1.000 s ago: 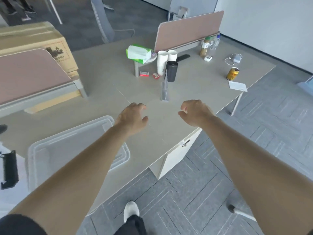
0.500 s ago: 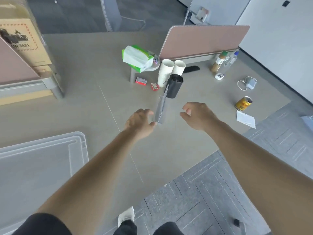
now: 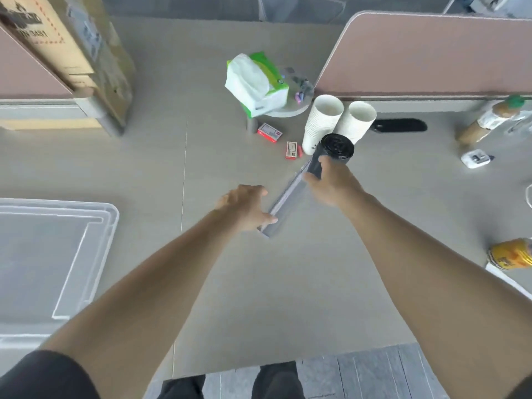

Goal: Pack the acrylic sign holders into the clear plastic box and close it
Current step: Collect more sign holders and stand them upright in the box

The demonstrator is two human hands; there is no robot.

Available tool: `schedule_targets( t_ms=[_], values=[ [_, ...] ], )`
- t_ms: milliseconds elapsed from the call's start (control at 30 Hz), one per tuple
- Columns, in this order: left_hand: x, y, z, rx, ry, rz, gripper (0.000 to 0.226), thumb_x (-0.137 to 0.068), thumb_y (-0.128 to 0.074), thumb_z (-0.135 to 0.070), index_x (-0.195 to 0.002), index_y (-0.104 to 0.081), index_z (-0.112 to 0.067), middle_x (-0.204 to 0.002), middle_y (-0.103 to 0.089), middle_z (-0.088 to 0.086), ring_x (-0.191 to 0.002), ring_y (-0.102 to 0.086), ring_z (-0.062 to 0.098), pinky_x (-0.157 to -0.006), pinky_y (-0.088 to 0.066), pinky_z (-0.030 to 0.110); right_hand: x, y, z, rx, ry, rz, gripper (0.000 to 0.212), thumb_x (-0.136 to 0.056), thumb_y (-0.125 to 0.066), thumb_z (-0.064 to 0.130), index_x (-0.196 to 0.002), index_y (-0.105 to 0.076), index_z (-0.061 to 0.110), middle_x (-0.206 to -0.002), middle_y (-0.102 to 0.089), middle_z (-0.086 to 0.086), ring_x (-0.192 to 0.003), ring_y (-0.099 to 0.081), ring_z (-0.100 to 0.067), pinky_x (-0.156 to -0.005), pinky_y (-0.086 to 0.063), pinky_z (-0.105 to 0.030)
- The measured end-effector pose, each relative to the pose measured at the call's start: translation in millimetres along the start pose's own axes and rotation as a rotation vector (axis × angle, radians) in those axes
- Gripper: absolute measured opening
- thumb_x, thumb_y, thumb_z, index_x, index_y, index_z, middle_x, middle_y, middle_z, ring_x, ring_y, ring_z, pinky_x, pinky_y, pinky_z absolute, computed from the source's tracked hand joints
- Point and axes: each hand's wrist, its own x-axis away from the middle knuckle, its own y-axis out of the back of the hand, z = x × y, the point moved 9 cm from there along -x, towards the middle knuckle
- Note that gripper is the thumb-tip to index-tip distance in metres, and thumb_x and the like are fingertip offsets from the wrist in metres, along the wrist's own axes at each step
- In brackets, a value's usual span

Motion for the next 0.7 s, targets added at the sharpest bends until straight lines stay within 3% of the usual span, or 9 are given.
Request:
schedule_targets(
  t_ms=[200, 367, 500, 700],
  values=[
    [-22, -23, -19, -0.025, 0.149, -0.025, 0.048, -0.079, -0.066, -0.048, -0.117, -0.052, -0.022, -0.105, -0.059, 0.004, -0.091, -0.057, 0.03, -0.07, -0.044, 0.033, -39, -22, 0, -0.072, 0.067, 0.077, 0.078, -0.093, -0.054, 0.051, -0.147, -0.027, 0.002, -0.147, -0.044, -0.017, -0.136, -0.041, -0.033, -0.106, -0.036, -0.04],
    [-31, -44, -19, -0.019, 0.2, -0.038, 0.014, -0.094, -0.047, -0.026, -0.102, -0.056, -0.018, -0.09, -0.048, 0.005, -0.081, -0.052, 0.031, -0.065, -0.042, 0.033, -51, -40, -2, -0.199, 0.067, 0.111, 0.081, -0.092, -0.058, 0.045, -0.15, -0.018, 0.006, -0.149, -0.042, -0.013, -0.134, -0.042, -0.03, -0.1, -0.036, -0.035],
    [-31, -39, -15, -0.01, 0.205, -0.083, 0.009, -0.095, -0.045, -0.025, -0.089, -0.05, -0.019, -0.083, -0.044, 0.004, -0.08, -0.053, 0.031, -0.06, -0.039, 0.032, -55, -42, -8, -0.29, 0.015, 0.122, 0.075, -0.09, -0.06, 0.047, -0.142, -0.023, 0.007, -0.142, -0.044, -0.012, -0.125, -0.048, -0.03, -0.086, -0.032, -0.029],
    [-10, -4, -10, 0.018, 0.187, -0.159, 0.01, -0.095, -0.045, -0.026, -0.088, -0.047, -0.021, -0.084, -0.045, 0.003, -0.077, -0.049, 0.03, -0.06, -0.038, 0.032, -44, -18, 17, -0.401, 0.086, 0.063, 0.076, -0.085, -0.067, 0.048, -0.137, -0.031, 0.008, -0.137, -0.045, -0.008, -0.125, -0.047, -0.026, -0.091, -0.034, -0.027]
  ],
)
